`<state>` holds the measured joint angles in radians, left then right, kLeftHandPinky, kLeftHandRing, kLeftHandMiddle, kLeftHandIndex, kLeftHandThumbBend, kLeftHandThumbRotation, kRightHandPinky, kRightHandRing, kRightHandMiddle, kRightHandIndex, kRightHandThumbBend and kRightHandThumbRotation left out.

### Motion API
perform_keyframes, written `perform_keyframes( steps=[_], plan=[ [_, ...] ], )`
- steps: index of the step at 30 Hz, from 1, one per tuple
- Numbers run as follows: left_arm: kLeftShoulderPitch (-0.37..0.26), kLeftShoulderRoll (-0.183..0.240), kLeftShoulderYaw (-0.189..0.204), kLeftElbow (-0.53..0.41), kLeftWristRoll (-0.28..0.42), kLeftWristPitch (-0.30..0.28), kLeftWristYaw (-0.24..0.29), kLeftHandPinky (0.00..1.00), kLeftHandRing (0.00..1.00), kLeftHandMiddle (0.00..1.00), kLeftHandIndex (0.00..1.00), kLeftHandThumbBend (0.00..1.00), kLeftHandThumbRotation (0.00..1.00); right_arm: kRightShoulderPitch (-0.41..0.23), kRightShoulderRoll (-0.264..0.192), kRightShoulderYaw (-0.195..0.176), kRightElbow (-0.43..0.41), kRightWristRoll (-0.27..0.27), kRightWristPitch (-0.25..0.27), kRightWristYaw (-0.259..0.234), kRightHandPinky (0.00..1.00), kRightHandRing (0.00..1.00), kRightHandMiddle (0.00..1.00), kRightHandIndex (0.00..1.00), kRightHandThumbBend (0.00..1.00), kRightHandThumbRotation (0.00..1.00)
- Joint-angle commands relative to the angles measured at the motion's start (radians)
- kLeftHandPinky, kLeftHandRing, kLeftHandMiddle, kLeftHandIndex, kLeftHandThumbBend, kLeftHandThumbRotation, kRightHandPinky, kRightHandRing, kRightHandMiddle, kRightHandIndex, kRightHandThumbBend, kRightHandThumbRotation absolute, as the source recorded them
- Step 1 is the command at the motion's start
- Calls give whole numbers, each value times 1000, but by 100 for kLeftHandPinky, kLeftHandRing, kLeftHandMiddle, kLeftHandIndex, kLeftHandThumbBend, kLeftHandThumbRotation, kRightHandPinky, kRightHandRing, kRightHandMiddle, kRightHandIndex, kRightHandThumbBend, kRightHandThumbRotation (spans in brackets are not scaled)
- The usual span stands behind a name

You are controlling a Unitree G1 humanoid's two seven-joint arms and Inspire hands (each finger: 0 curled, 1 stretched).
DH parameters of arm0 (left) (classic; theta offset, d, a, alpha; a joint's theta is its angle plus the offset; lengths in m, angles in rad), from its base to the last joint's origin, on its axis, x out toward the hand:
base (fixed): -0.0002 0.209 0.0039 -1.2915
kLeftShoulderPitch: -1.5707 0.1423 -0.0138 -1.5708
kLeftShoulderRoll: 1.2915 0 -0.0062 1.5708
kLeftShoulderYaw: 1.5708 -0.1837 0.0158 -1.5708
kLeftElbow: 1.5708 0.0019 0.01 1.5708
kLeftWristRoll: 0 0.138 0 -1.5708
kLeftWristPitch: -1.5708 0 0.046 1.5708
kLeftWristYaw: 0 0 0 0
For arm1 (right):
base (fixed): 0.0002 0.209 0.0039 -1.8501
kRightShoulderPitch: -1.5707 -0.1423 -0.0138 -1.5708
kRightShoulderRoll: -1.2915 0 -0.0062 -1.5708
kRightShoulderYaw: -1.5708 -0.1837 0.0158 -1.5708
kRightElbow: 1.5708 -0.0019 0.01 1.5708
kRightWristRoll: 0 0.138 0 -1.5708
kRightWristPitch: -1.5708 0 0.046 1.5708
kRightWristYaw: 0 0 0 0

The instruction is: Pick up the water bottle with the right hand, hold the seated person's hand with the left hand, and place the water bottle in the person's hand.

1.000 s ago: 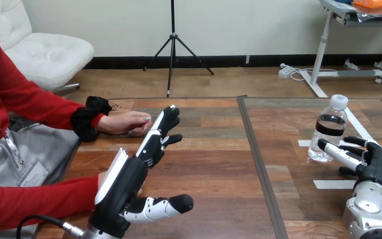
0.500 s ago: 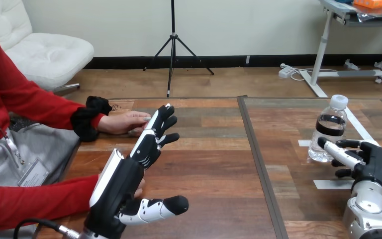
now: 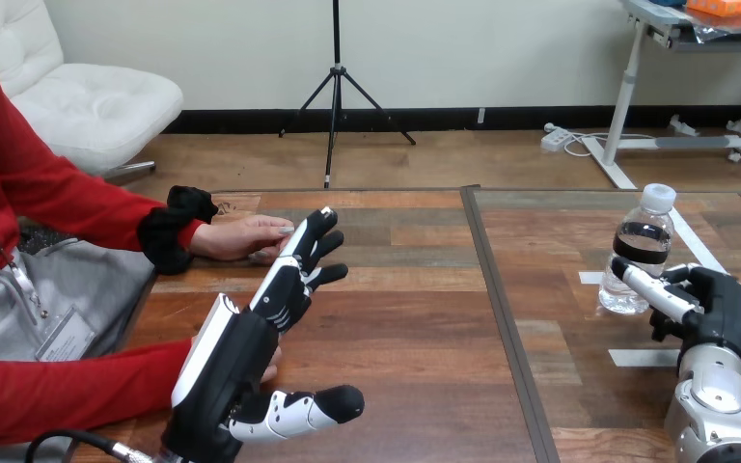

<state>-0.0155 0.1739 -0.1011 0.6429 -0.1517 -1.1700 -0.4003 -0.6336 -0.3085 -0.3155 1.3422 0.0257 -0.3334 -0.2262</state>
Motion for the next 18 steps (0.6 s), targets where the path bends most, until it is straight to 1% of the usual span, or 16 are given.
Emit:
perform_keyframes(
  steps=[1,8,12,18],
  plan=[
    [-36,-4,5,-36,-18,-3,-5,86,95,99,98,100,64,-47,1,10,-19,-10,-31,8,5,8,12,11,69,0],
    [-42,-8,2,-31,-24,5,-16,86,96,100,98,100,64,-47,-3,17,-22,-14,-50,16,5,8,12,11,69,0],
    [-46,-12,4,-26,-21,5,-18,86,96,100,98,100,64,-46,-6,25,-25,-25,-67,11,5,8,12,11,70,0],
    [-52,-16,5,-17,-20,3,-21,85,95,100,98,100,64,-51,-6,24,-26,-26,-67,6,5,8,12,11,71,0]
  ],
)
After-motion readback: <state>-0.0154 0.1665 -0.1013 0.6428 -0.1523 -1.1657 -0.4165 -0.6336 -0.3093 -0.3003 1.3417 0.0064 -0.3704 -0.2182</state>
